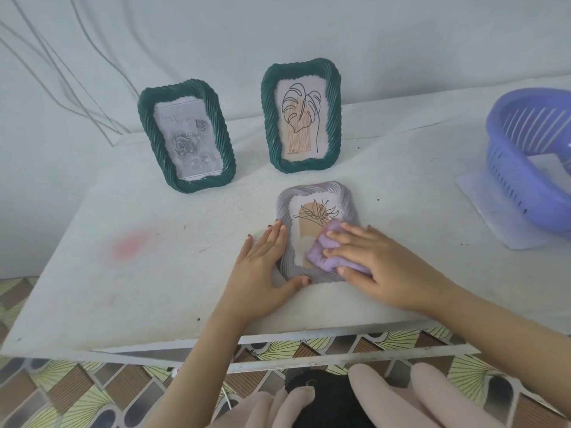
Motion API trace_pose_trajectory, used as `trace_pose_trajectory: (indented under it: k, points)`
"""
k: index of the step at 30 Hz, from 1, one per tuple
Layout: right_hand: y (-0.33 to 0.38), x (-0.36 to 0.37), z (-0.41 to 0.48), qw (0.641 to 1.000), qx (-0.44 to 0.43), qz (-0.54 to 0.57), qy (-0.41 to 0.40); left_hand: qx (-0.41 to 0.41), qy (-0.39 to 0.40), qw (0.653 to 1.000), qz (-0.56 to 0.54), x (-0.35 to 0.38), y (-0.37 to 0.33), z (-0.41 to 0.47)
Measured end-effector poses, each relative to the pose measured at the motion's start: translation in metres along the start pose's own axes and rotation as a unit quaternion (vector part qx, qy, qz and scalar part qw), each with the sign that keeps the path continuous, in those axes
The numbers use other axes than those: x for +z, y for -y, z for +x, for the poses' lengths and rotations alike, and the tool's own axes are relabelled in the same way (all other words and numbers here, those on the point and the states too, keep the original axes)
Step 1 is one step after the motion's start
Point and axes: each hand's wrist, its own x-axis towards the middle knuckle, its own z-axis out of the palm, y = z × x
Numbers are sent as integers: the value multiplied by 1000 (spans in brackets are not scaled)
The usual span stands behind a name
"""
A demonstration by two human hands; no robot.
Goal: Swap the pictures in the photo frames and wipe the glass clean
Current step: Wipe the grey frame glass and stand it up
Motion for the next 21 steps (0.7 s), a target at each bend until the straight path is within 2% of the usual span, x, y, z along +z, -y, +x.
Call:
trace_pose_trajectory:
  k: [5, 9, 13, 18, 21]
  points:
    - [-21, -11, 44, 998, 32, -19, -44, -1, 1, 1000, 1, -2, -2, -1]
    - [-20, -4, 73, 997, 54, -43, -44, -5, 3, 1000, -2, -1, -2, -1]
    - [-1, 4, 53, 998, 11, -30, -51, -7, 3, 1000, -8, -3, -4, 0]
    - [14, 8, 6, 999, -24, 25, -23, -9, -2, 999, -31, -3, -3, 0]
    - [16, 4, -3, 987, 52, 127, -89, -22, -5, 998, -62, -4, -3, 1]
